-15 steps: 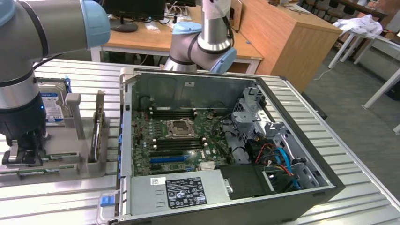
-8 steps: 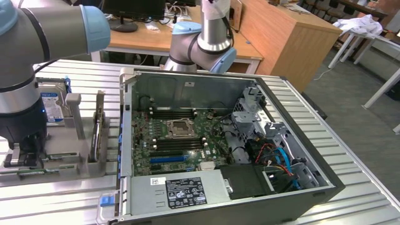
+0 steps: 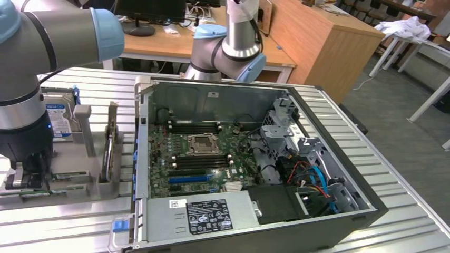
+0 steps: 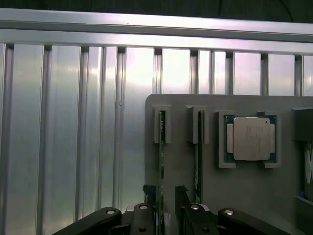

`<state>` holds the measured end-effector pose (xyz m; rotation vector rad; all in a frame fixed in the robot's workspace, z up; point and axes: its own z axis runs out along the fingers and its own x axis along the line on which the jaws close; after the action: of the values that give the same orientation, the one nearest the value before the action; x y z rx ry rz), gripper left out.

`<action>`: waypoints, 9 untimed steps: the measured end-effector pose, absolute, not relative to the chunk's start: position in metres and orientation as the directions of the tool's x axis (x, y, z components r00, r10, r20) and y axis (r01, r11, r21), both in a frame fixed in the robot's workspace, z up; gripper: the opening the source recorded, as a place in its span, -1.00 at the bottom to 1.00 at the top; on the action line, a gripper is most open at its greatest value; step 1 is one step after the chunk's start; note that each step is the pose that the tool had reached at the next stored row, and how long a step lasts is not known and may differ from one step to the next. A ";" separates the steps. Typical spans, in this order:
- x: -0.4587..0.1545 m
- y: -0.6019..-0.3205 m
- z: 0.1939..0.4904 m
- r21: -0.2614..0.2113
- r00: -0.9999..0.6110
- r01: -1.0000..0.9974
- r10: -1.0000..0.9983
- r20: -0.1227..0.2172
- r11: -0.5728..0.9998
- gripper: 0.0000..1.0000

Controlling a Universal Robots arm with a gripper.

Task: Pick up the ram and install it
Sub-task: 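Pick up the ram and move it above insertion slot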

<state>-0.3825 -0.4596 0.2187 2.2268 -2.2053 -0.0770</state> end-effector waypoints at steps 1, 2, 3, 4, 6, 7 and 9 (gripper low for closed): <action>-0.383 -0.460 0.218 0.039 0.009 -0.999 -1.000 -0.030 -0.010 -0.40; -0.383 -0.460 0.217 0.039 0.009 -0.999 -1.000 -0.030 -0.010 -0.40; -0.383 -0.460 0.216 0.039 0.009 -0.999 -1.000 -0.030 -0.010 -0.40; -0.383 -0.461 0.216 0.040 0.009 -0.999 -1.000 -0.030 -0.010 -0.40; -0.383 -0.461 0.214 0.040 0.009 -0.999 -1.000 -0.030 -0.010 -0.40; -0.383 -0.461 0.214 0.040 0.009 -0.999 -1.000 -0.030 -0.010 -0.40; -0.383 -0.462 0.212 0.039 0.009 -0.999 -1.000 -0.030 -0.010 -0.40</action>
<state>-0.3827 -0.4616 0.2123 2.2264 -2.2055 -0.0770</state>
